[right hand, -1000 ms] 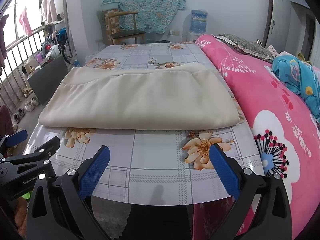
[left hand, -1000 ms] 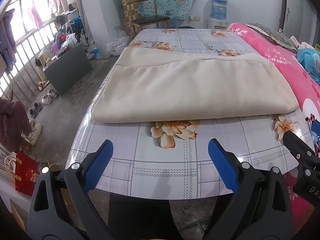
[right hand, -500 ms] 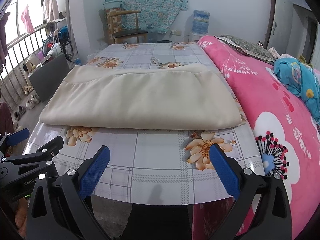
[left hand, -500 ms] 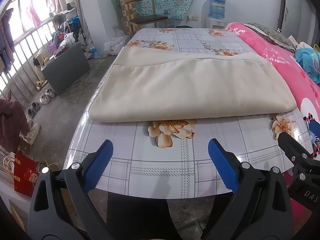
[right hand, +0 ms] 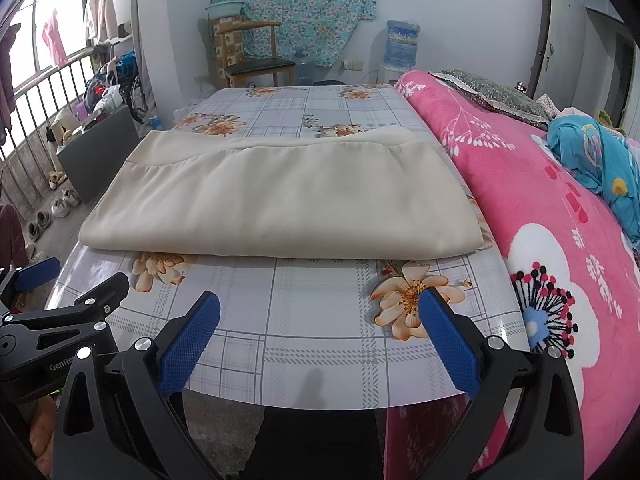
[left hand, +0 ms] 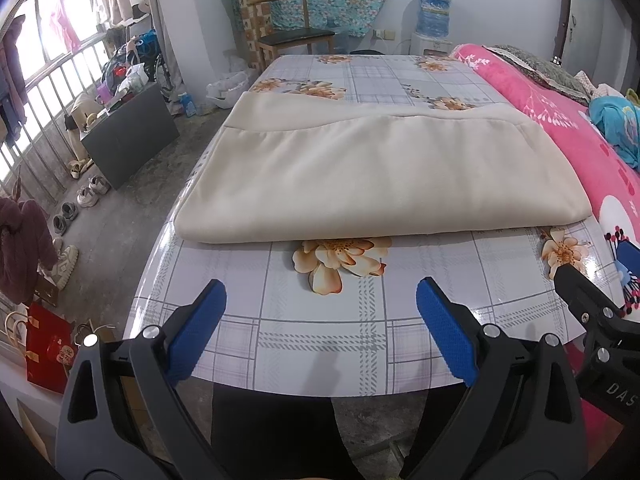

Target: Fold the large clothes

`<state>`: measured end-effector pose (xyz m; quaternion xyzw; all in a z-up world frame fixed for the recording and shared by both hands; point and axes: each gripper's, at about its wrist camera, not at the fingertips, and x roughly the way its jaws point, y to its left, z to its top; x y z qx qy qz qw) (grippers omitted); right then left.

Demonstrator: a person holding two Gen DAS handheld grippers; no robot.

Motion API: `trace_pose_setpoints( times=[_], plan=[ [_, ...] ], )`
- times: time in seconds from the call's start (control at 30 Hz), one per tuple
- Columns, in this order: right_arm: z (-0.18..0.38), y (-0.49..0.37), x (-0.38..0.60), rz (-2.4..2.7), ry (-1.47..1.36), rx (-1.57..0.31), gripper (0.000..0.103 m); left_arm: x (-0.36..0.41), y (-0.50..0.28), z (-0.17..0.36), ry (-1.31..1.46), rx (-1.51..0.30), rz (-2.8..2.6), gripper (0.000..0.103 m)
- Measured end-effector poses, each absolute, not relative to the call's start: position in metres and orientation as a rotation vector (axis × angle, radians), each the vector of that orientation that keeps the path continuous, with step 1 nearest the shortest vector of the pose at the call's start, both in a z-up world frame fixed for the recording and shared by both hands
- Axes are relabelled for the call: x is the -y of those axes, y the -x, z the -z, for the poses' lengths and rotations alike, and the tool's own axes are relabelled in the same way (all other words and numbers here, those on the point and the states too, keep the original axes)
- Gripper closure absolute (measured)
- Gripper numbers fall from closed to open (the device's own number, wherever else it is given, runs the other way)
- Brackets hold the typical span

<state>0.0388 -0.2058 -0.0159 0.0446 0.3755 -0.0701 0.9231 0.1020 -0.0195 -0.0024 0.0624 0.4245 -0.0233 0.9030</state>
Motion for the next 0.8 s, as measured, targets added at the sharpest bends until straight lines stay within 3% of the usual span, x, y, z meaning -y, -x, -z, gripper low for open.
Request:
trace_pose_setpoints(
  times=[0.8],
  plan=[
    [0.0181,-0.0381,0.2061,0.152,-0.092,-0.772,0.006,0.0207,-0.1015,0.0026,-0.133,-0.876,0.052,0.011]
  ],
)
